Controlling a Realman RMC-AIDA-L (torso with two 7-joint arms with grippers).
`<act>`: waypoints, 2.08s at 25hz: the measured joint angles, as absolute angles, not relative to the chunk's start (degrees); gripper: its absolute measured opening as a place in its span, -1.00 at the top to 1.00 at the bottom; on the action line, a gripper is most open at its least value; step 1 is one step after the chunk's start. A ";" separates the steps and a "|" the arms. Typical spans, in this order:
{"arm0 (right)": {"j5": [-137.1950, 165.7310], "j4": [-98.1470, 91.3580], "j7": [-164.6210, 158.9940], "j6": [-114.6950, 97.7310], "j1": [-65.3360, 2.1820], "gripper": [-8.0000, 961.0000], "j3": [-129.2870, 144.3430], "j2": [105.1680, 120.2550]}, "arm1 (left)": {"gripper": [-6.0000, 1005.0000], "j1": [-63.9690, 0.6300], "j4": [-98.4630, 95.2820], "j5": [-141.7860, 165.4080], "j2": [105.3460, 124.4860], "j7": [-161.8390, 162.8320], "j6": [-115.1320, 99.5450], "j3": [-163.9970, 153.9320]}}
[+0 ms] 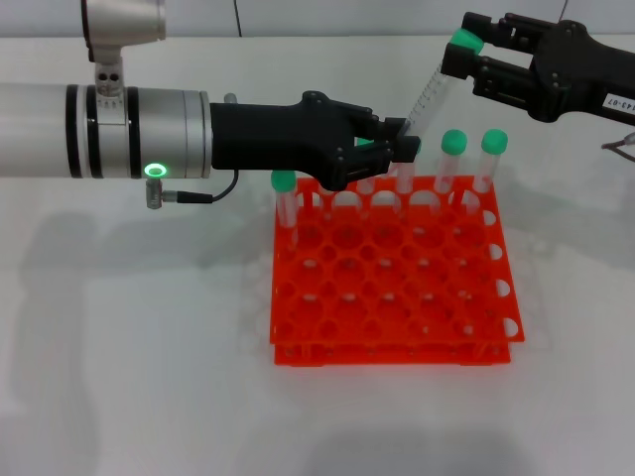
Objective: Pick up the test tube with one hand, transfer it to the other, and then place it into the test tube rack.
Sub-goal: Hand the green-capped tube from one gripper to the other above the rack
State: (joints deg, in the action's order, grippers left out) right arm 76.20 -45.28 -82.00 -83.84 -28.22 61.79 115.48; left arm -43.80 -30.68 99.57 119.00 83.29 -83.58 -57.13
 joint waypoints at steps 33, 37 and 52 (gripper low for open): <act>76.09 -45.18 -82.04 -83.77 -28.21 0.36 61.81 115.34 | 0.40 -44.12 -30.76 99.49 119.10 83.15 -83.57 -57.13; 76.06 -45.18 -82.08 -83.76 -28.21 0.39 61.92 115.31 | 0.39 -44.12 -30.76 99.50 119.16 83.10 -83.58 -57.13; 76.16 -45.27 -82.06 -83.80 -28.21 0.39 62.00 115.31 | 0.38 -44.05 -30.76 99.49 119.18 83.05 -83.59 -57.13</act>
